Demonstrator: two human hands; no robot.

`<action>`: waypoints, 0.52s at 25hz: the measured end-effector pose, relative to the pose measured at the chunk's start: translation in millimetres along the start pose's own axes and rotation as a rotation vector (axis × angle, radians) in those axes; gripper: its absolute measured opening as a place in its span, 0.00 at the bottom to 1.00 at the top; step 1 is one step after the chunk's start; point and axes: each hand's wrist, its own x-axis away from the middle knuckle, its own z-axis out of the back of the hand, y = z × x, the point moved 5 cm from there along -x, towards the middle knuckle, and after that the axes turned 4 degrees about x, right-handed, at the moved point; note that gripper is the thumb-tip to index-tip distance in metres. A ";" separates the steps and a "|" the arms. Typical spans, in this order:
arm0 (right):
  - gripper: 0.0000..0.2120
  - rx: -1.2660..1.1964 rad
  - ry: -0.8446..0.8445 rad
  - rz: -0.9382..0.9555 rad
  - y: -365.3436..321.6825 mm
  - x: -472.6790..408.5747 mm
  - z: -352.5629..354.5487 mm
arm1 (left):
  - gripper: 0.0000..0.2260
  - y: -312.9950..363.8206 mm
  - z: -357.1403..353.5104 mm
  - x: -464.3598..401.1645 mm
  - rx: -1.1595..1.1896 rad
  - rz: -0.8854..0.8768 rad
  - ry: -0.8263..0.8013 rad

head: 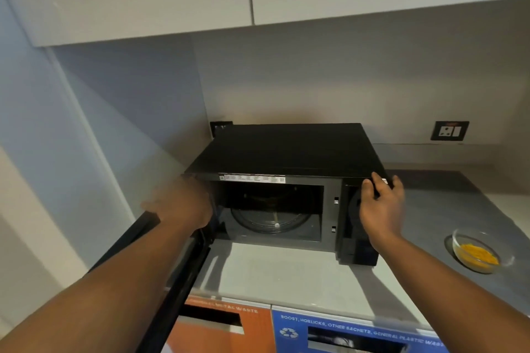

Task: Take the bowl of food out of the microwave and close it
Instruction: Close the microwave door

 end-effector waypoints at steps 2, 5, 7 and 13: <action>0.21 0.017 0.010 -0.003 -2.0 1.1 -0.3 | 0.29 -10.1 2.2 -1.6 0.007 0.006 -0.004; 0.21 0.015 0.010 -0.018 -2.6 1.7 -0.7 | 0.30 -11.8 6.8 0.0 -0.016 -0.017 0.009; 0.21 0.025 0.013 -0.014 -4.0 3.1 -0.5 | 0.31 -11.7 8.1 1.3 -0.042 -0.046 0.009; 0.22 0.037 0.005 -0.015 -6.3 3.9 1.2 | 0.32 -4.1 10.7 2.2 -0.055 -0.152 0.023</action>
